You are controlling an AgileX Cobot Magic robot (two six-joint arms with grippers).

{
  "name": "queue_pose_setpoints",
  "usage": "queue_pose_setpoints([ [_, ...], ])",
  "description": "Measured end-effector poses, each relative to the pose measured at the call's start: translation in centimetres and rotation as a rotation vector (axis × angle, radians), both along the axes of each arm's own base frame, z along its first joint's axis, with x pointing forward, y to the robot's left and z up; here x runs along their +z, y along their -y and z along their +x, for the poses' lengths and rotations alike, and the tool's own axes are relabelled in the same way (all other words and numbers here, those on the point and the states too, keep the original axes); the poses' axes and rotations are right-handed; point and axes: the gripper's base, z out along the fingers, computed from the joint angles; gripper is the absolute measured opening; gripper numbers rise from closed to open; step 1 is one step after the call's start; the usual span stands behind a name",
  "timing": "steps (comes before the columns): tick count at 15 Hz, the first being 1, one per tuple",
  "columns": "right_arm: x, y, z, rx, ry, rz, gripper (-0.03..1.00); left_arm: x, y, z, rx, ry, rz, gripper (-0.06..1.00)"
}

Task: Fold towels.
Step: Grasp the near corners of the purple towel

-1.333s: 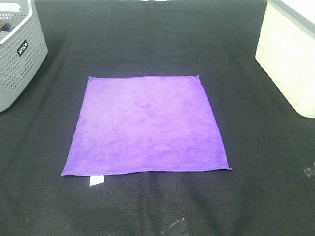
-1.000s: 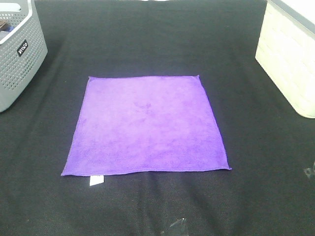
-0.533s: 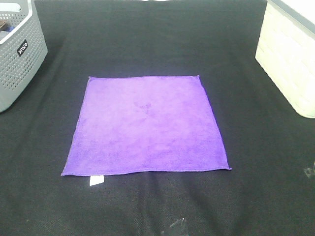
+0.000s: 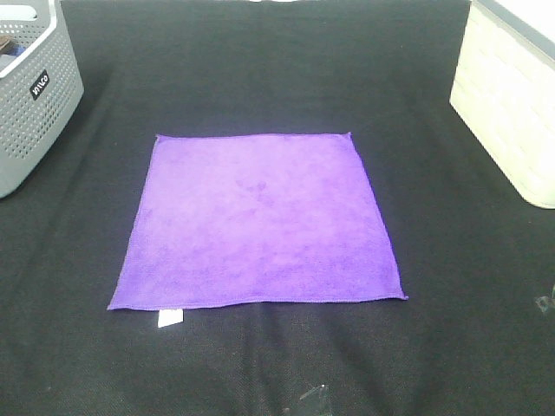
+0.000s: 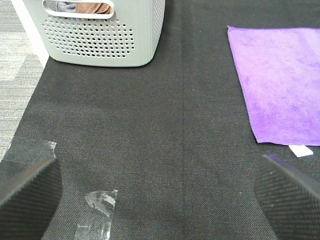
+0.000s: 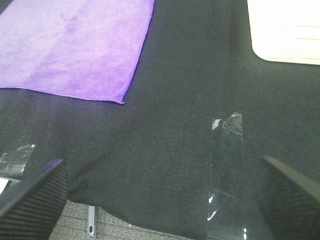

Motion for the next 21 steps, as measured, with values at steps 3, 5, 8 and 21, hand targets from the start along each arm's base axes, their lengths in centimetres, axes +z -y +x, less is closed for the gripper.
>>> queue_pose_setpoints([
  [3,0.0,0.02,0.0,-0.001,0.0,-0.002,0.96,0.0,0.04,0.0,-0.003,0.0,-0.004,0.99],
  [5,0.0,0.02,0.0,-0.001,0.0,-0.002,0.96,0.0,0.04,0.0,-0.003,0.0,-0.004,0.99],
  [8,0.0,0.02,0.0,-0.001,0.0,-0.002,0.96,0.0,0.05,0.0,-0.003,0.0,-0.005,0.99],
  [21,0.0,0.01,0.0,-0.001,0.0,-0.001,0.96,0.0,0.05,0.0,-0.003,0.0,-0.005,0.99],
])
